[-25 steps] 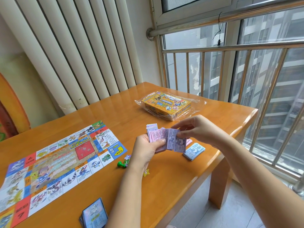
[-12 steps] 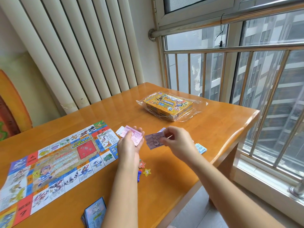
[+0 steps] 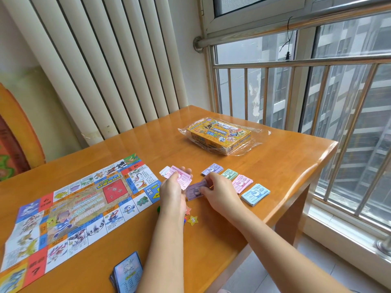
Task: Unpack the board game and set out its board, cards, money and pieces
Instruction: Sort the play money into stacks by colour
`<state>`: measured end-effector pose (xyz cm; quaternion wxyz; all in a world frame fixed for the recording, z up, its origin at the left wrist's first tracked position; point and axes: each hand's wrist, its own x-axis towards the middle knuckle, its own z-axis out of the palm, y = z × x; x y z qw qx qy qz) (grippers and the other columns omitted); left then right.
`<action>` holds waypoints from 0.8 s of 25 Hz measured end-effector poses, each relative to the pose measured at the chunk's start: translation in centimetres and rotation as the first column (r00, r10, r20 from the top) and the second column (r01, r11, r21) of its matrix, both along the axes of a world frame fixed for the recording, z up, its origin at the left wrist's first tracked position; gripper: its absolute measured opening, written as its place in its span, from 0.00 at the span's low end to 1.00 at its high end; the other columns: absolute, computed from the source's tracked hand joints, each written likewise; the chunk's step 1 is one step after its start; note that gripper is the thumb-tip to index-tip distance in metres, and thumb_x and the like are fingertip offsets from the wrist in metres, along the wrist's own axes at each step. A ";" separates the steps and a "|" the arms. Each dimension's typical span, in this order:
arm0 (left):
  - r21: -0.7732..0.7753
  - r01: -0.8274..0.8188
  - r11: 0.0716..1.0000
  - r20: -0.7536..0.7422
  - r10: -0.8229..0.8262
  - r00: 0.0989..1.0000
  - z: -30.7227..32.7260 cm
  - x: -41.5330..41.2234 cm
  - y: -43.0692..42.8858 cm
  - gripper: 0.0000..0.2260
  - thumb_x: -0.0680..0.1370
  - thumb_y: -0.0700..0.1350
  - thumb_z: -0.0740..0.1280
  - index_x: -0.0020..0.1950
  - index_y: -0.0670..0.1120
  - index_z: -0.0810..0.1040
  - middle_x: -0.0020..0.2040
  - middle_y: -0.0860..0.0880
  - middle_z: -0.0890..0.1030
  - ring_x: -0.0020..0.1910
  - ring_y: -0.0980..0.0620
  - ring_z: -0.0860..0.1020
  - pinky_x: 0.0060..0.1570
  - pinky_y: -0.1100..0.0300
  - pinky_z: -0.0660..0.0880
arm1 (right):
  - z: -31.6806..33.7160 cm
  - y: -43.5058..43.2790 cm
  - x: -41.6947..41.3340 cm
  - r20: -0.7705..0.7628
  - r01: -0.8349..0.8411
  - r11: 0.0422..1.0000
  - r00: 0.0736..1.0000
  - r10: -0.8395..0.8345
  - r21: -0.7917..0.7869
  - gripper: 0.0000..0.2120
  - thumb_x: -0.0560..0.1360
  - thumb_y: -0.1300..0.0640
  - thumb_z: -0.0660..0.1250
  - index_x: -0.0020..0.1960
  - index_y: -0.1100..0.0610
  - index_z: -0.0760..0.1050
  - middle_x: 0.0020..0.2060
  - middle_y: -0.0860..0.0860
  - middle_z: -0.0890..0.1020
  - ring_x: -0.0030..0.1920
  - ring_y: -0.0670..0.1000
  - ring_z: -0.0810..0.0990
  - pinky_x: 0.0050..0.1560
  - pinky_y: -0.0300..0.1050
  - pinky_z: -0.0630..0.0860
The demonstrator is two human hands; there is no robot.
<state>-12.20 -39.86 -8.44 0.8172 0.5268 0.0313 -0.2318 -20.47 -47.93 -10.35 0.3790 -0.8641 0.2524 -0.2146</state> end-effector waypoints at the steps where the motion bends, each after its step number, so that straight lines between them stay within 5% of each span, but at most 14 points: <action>1: -0.032 0.013 0.999 -0.039 -0.014 0.999 -0.1 0.1 -0.1 0.11 0.82 0.38 0.53 0.51 0.40 0.75 0.43 0.42 0.80 0.42 0.47 0.79 0.49 0.51 0.75 | -0.1 0.0 0.2 0.003 0.006 1.000 1.000 -0.007 0.024 0.06 0.76 0.60 0.65 0.52 0.59 0.74 0.48 0.53 0.79 0.48 0.52 0.75 0.44 0.42 0.68; 3: -0.143 0.038 0.989 -0.116 -0.055 0.992 -0.2 0.2 -0.3 0.11 0.83 0.39 0.52 0.53 0.39 0.73 0.43 0.41 0.79 0.42 0.46 0.79 0.45 0.51 0.76 | -0.1 0.3 0.6 0.052 0.008 0.995 0.999 -0.013 0.098 0.05 0.75 0.61 0.65 0.51 0.59 0.74 0.46 0.53 0.80 0.47 0.53 0.78 0.46 0.44 0.73; 6: -0.259 0.014 0.966 -0.167 -0.059 0.984 -0.3 0.4 -0.8 0.13 0.83 0.40 0.51 0.61 0.37 0.71 0.50 0.39 0.78 0.48 0.44 0.78 0.48 0.49 0.75 | 1.0 -0.6 0.9 0.153 -0.012 0.990 0.988 -0.010 0.143 0.01 0.72 0.63 0.68 0.42 0.58 0.77 0.36 0.49 0.79 0.36 0.48 0.76 0.36 0.35 0.70; 9: -0.216 -0.023 0.976 -0.182 -0.017 0.983 -0.7 0.6 -0.8 0.15 0.83 0.40 0.53 0.69 0.38 0.68 0.56 0.45 0.79 0.60 0.42 0.75 0.54 0.50 0.70 | 3.4 -4.0 1.3 0.170 0.004 0.975 0.984 -0.043 0.222 0.02 0.70 0.62 0.71 0.42 0.59 0.81 0.33 0.51 0.79 0.32 0.48 0.72 0.31 0.39 0.67; 15: -0.248 0.092 0.964 -0.175 -0.138 0.975 -1.2 0.5 -1.5 0.16 0.84 0.42 0.51 0.70 0.40 0.66 0.53 0.48 0.78 0.67 0.39 0.69 0.61 0.45 0.64 | 5.9 -8.9 4.0 -0.177 0.066 0.983 0.984 -0.034 0.174 0.10 0.71 0.60 0.72 0.51 0.64 0.80 0.34 0.53 0.75 0.29 0.47 0.68 0.27 0.38 0.64; 20: -0.170 0.232 0.958 -0.145 -0.257 0.956 -0.3 -0.8 -1.9 0.15 0.84 0.44 0.50 0.55 0.44 0.76 0.60 0.35 0.74 0.62 0.38 0.72 0.63 0.45 0.65 | 4.5 -9.5 6.1 -0.389 -0.007 1.000 0.921 0.003 -0.009 0.16 0.70 0.57 0.74 0.54 0.65 0.80 0.37 0.54 0.75 0.33 0.50 0.71 0.29 0.40 0.66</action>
